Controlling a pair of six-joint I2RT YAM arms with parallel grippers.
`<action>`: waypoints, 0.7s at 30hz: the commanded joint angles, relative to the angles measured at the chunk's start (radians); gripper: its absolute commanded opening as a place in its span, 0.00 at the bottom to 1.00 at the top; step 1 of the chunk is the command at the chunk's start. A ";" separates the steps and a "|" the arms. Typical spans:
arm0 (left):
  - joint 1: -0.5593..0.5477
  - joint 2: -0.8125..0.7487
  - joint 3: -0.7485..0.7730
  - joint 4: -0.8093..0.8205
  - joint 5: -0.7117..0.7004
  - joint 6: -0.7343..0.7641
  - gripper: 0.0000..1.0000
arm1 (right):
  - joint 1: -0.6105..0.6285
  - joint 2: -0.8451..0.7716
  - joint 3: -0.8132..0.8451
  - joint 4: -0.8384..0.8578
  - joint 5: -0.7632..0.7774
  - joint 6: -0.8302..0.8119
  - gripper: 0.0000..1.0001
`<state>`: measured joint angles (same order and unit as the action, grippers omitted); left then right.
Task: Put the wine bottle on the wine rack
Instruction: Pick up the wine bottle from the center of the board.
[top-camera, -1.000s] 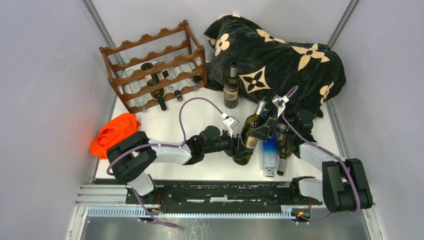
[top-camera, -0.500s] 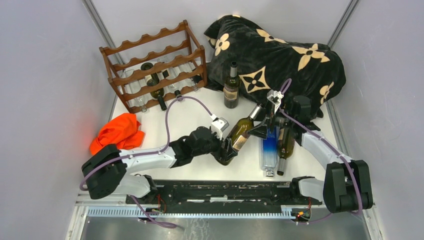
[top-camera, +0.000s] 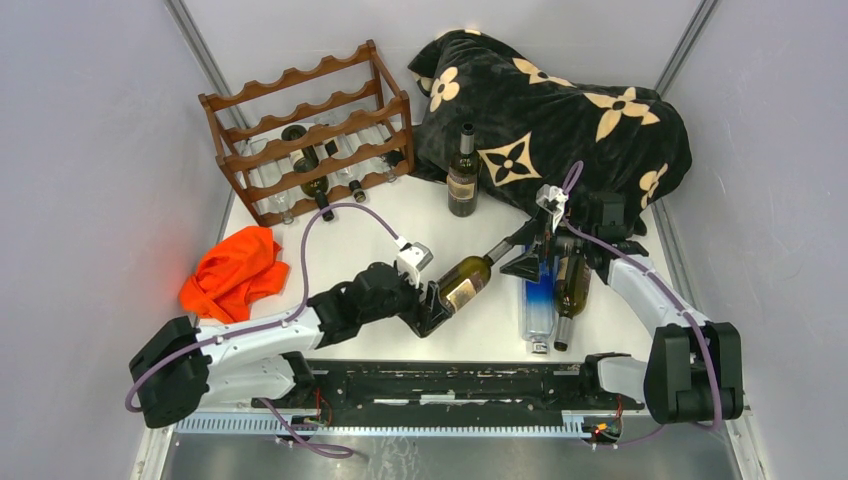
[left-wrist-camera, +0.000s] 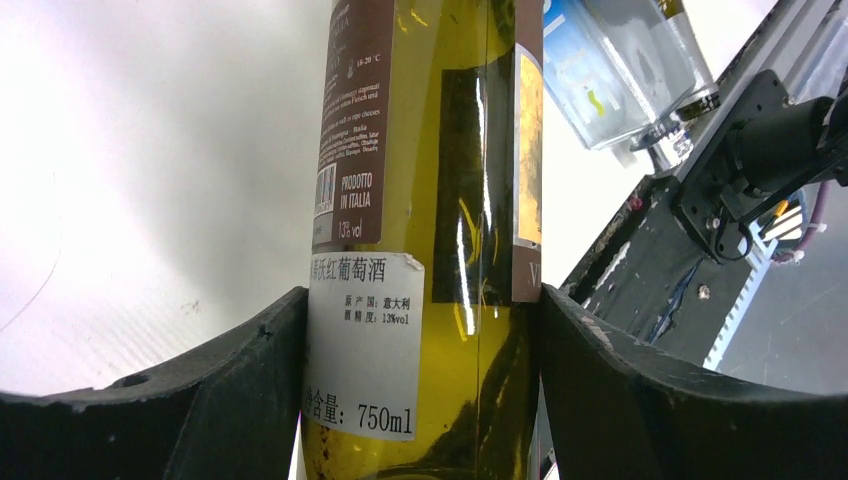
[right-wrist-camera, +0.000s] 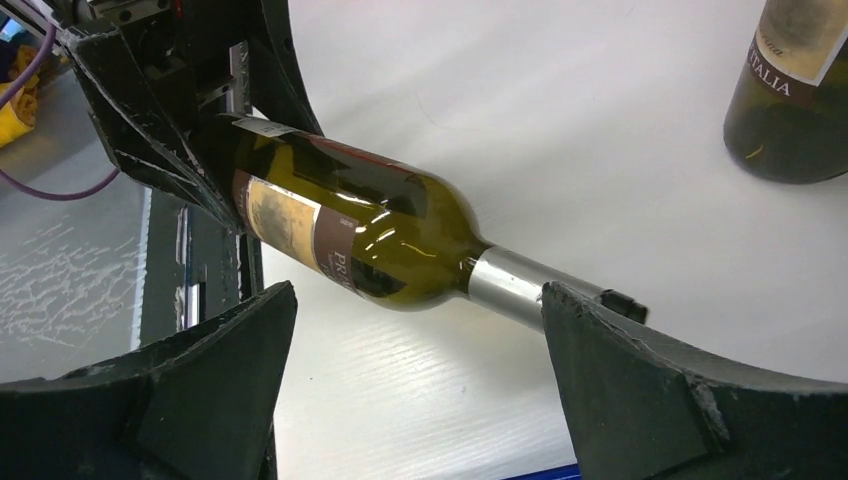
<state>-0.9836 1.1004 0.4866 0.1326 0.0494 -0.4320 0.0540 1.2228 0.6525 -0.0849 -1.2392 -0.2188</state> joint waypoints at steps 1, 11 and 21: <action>0.006 -0.071 0.023 0.036 -0.043 -0.011 0.02 | -0.007 0.002 0.085 -0.136 0.001 -0.181 0.98; 0.022 -0.119 0.075 -0.124 -0.112 0.015 0.02 | -0.006 0.032 0.192 -0.545 0.007 -0.720 0.98; 0.025 -0.090 0.189 -0.277 -0.031 0.098 0.02 | 0.037 0.046 0.267 -1.162 0.001 -1.819 0.98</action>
<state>-0.9630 1.0241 0.5735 -0.2024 -0.0250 -0.4194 0.0639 1.2995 0.8761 -1.0187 -1.2205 -1.5780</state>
